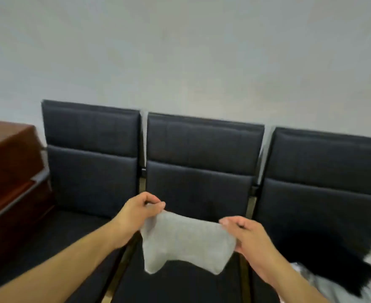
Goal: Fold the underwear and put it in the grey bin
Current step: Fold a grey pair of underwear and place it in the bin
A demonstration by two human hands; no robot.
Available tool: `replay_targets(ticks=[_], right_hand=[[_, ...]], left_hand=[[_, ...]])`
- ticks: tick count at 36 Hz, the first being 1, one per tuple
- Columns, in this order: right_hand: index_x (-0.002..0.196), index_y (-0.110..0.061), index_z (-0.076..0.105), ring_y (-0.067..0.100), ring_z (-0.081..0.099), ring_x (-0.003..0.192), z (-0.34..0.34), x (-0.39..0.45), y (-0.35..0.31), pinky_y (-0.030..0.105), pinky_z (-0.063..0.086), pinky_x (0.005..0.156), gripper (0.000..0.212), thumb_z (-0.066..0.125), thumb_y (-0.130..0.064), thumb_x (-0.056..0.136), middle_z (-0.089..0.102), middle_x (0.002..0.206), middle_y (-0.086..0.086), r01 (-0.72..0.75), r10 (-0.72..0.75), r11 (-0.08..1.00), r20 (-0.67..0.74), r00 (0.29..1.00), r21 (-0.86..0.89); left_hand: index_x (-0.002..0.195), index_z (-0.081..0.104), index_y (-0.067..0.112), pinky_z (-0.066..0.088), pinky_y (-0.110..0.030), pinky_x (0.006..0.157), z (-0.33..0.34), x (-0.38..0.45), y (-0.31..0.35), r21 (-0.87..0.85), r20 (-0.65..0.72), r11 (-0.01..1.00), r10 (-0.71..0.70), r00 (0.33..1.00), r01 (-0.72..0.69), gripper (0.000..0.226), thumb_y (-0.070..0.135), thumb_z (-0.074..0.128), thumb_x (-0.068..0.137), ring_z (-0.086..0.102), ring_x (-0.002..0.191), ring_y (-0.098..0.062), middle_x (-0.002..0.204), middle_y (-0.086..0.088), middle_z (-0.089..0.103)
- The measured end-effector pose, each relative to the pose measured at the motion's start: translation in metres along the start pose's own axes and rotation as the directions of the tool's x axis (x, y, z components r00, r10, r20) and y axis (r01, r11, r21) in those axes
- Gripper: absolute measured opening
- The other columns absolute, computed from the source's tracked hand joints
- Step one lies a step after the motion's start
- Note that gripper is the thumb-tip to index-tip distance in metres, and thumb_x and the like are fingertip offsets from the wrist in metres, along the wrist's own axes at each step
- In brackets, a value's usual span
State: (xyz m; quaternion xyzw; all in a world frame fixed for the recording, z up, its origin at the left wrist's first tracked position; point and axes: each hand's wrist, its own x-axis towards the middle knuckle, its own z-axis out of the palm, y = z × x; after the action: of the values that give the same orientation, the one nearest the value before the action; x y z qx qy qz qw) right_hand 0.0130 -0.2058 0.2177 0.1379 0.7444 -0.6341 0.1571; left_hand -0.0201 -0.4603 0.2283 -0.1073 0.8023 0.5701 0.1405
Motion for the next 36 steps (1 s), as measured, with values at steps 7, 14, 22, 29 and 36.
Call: replay_targets(ticks=[7,14,22,29,36], right_hand=[[0.114,-0.007,0.056,0.026,0.062,0.104,-0.053,-0.138,-0.212,0.041,0.052,0.092,0.039,0.063,0.01,0.08,0.063,0.113,0.014,0.264,-0.259,0.965,0.192,0.947,-0.003],[0.101,-0.002,0.06,0.026,0.064,0.096,-0.076,-0.247,-0.335,0.034,0.057,0.08,0.029,0.061,0.016,0.078,0.061,0.109,0.021,0.501,-0.488,0.856,0.116,0.865,-0.131],[0.112,-0.016,0.058,0.023,0.057,0.091,-0.078,-0.309,-0.391,0.041,0.053,0.081,0.028,0.051,0.001,0.091,0.055,0.112,0.012,0.632,-0.645,0.749,0.0,0.764,-0.201],[0.098,-0.006,0.064,0.02,0.055,0.091,-0.075,-0.328,-0.415,0.037,0.049,0.084,0.013,0.052,-0.007,0.093,0.061,0.092,0.012,0.645,-0.666,0.735,-0.042,0.745,-0.211],[0.107,-0.006,0.057,0.026,0.057,0.101,-0.08,-0.329,-0.427,0.037,0.05,0.091,0.04,0.068,0.011,0.073,0.058,0.11,0.014,0.619,-0.688,0.671,-0.032,0.725,-0.408]], left_hand=[[0.114,0.058,0.01,0.053,-0.031,0.08,-0.079,-0.13,0.21,0.052,0.249,0.982,0.165,0.954,-0.184,0.038,-0.003,0.068,0.08,0.062,0.099,-0.023,0.111,-0.012,0.06],[0.102,0.06,0.01,0.054,-0.037,0.086,-0.12,-0.227,0.329,0.179,0.064,0.873,0.45,0.891,-0.454,0.039,-0.014,0.069,0.072,0.057,0.099,-0.026,0.112,-0.014,0.054],[0.093,0.061,0.008,0.054,-0.037,0.084,-0.14,-0.278,0.385,0.145,-0.02,0.789,0.606,0.795,-0.597,0.023,-0.003,0.072,0.076,0.058,0.093,-0.024,0.098,-0.008,0.057],[0.091,0.062,0.01,0.052,-0.029,0.07,-0.143,-0.293,0.41,0.046,-0.053,0.763,0.647,0.761,-0.645,0.023,-0.007,0.069,0.077,0.058,0.084,-0.02,0.095,-0.008,0.055],[0.101,0.061,0.007,0.052,-0.025,0.07,-0.147,-0.294,0.421,0.159,-0.088,0.715,0.697,0.711,-0.681,0.043,-0.018,0.071,0.068,0.059,0.086,-0.019,0.096,-0.008,0.058]])
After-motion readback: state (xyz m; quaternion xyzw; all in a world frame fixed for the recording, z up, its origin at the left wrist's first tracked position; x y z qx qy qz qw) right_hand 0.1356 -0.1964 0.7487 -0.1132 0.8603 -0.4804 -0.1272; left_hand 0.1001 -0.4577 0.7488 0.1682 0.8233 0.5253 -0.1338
